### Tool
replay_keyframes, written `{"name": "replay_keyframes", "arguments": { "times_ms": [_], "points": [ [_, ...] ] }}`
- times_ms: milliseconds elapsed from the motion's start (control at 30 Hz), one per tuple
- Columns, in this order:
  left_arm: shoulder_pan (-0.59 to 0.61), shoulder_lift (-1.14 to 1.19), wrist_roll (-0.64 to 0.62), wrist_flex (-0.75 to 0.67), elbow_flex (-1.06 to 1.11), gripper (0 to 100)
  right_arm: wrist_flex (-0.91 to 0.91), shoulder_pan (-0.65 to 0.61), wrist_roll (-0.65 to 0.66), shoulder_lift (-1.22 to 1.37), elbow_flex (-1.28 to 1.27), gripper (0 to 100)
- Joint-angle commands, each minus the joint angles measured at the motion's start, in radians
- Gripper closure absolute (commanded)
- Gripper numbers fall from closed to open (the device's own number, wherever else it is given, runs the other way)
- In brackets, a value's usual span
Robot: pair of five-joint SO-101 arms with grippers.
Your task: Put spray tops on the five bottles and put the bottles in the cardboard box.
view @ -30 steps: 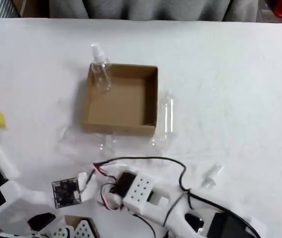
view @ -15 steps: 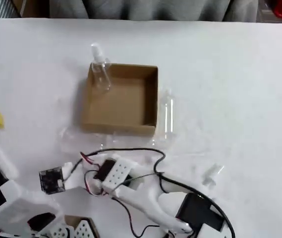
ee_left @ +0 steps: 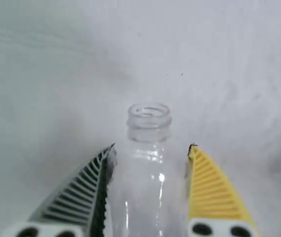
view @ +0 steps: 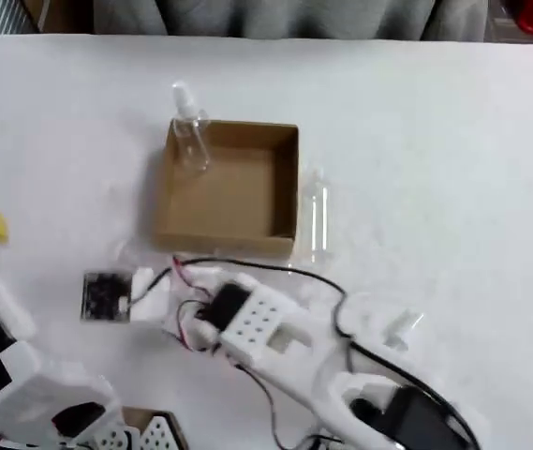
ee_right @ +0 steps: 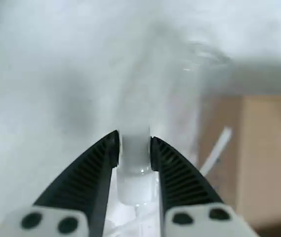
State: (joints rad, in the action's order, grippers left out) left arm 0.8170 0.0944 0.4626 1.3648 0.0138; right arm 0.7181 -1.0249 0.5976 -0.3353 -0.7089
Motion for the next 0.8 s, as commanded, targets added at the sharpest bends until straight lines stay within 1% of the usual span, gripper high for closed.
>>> {"name": "replay_keyframes", "arguments": {
  "times_ms": [0,133,200,367,467,533,633,767],
  "points": [
    [-0.001,-0.067,0.006,0.020,-0.060,97,0.081,0.065,-0.118,-0.217,0.055,98.4],
    [-0.048,-0.067,0.005,0.075,-0.075,97,0.183,0.136,-0.212,-0.414,0.055,98.4],
    [-0.079,-0.076,-0.017,0.104,-0.086,97,0.226,0.176,-0.249,-0.510,0.055,98.4],
    [-0.174,-0.234,-0.083,0.117,-0.017,97,0.277,0.312,-0.336,-0.725,0.054,98.4],
    [-0.243,-0.377,-0.117,0.115,0.068,97,0.268,0.433,-0.423,-0.819,0.055,98.4],
    [-0.289,-0.458,-0.124,0.110,0.114,97,0.239,0.515,-0.457,-0.858,0.055,98.3],
    [-0.348,-0.552,-0.153,0.110,0.160,97,0.166,0.615,-0.463,-0.878,0.055,98.3],
    [-0.409,-0.644,-0.219,0.109,0.175,97,0.081,0.696,-0.465,-0.857,0.057,98.3]
  ]
}}
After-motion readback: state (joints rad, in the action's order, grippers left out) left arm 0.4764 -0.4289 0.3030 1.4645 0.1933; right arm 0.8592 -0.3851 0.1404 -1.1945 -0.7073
